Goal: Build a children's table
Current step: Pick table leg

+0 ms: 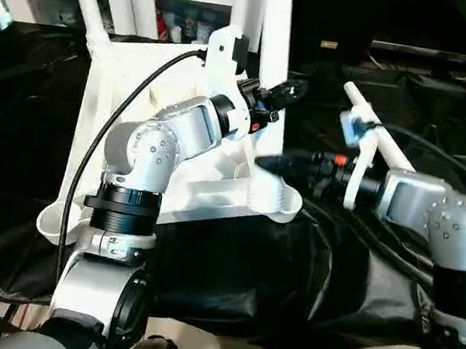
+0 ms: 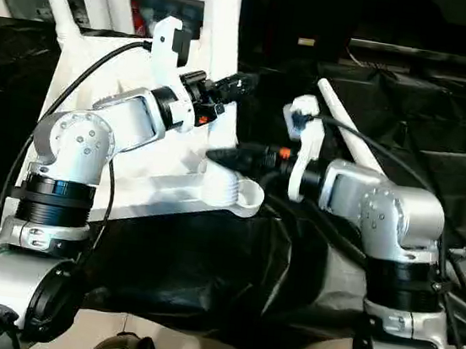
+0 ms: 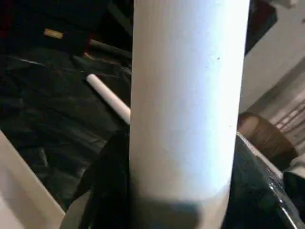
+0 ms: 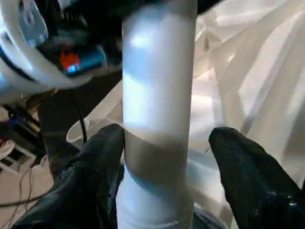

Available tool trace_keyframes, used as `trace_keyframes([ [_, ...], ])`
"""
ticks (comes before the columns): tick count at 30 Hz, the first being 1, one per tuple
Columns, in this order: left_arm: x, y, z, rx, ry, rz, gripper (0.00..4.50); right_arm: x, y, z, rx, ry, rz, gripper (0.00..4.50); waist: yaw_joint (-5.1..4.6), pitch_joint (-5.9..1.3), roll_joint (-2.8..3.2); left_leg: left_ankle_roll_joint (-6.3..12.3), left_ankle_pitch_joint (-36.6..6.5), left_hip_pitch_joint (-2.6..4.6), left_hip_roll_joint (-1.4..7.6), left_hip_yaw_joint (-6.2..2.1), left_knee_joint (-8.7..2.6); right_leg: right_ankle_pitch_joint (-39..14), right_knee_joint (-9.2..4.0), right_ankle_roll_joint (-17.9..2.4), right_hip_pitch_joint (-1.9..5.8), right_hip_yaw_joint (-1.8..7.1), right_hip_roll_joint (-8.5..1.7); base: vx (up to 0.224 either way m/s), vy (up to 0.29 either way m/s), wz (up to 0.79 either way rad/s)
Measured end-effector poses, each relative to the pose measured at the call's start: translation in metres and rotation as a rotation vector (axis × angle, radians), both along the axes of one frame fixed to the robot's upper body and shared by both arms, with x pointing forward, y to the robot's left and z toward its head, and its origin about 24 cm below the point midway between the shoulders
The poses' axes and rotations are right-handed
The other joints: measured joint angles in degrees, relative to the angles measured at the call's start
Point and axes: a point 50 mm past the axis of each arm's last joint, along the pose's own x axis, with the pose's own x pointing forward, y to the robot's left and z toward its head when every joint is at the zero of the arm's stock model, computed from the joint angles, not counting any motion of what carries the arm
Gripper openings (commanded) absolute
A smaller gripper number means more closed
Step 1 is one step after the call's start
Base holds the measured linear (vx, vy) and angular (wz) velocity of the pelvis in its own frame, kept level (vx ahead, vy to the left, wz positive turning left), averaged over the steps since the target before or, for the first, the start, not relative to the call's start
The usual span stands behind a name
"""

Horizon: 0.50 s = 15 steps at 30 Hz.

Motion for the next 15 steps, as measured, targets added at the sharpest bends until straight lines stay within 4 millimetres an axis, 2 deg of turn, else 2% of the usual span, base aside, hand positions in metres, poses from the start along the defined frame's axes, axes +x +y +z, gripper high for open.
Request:
trace_keyframes([
  [7, -0.001, -0.004, -0.001, 0.017, 0.000, 0.003, 1.88, 0.000, 0.019, -0.009, -0.040, 0.022, -0.006, 3.14, 0.08, 0.00, 0.00, 0.00, 0.0, -0.02, 0.00, 0.00, -0.01, 0.0, -0.02, 0.1, 0.00, 0.01, 0.00, 0.000, 0.000, 0.00],
  [9, 0.000, -0.004, -0.001, 0.019, 0.000, 0.007, 1.88, 0.000, 0.021, -0.012, -0.063, 0.024, -0.011, 2.87, 0.06, 0.00, 0.00, 0.00, 0.0, -0.02, -0.01, 0.00, -0.01, 0.0, -0.04, 0.1, 0.01, 0.02, 0.00, 0.000, 0.000, 0.00],
  [13, 0.000, -0.005, -0.001, 0.016, -0.003, 0.011, 1.88, 0.000, 0.023, -0.013, -0.075, 0.027, -0.011, 2.67, 0.02, 0.00, 0.00, 0.00, 0.0, -0.03, -0.01, -0.01, -0.01, 0.0, -0.05, 0.1, 0.00, 0.02, 0.00, 0.000, 0.000, 0.00],
  [14, 0.000, -0.004, -0.001, 0.016, -0.003, 0.011, 1.88, 0.000, 0.023, -0.013, -0.075, 0.027, -0.013, 2.42, 0.02, 0.00, 0.00, 0.00, 0.0, -0.03, -0.01, -0.01, -0.01, 0.0, -0.05, 0.2, 0.00, 0.02, 0.00, 0.000, 0.000, 0.00],
  [15, 0.000, -0.004, 0.000, 0.015, -0.003, 0.012, 1.88, 0.000, 0.023, -0.013, -0.075, 0.027, -0.013, 2.37, 0.01, 0.00, 0.00, -0.01, 0.0, -0.03, -0.01, -0.01, -0.01, 0.0, -0.05, 0.2, 0.00, 0.02, 0.00, 0.000, 0.000, 0.00],
])
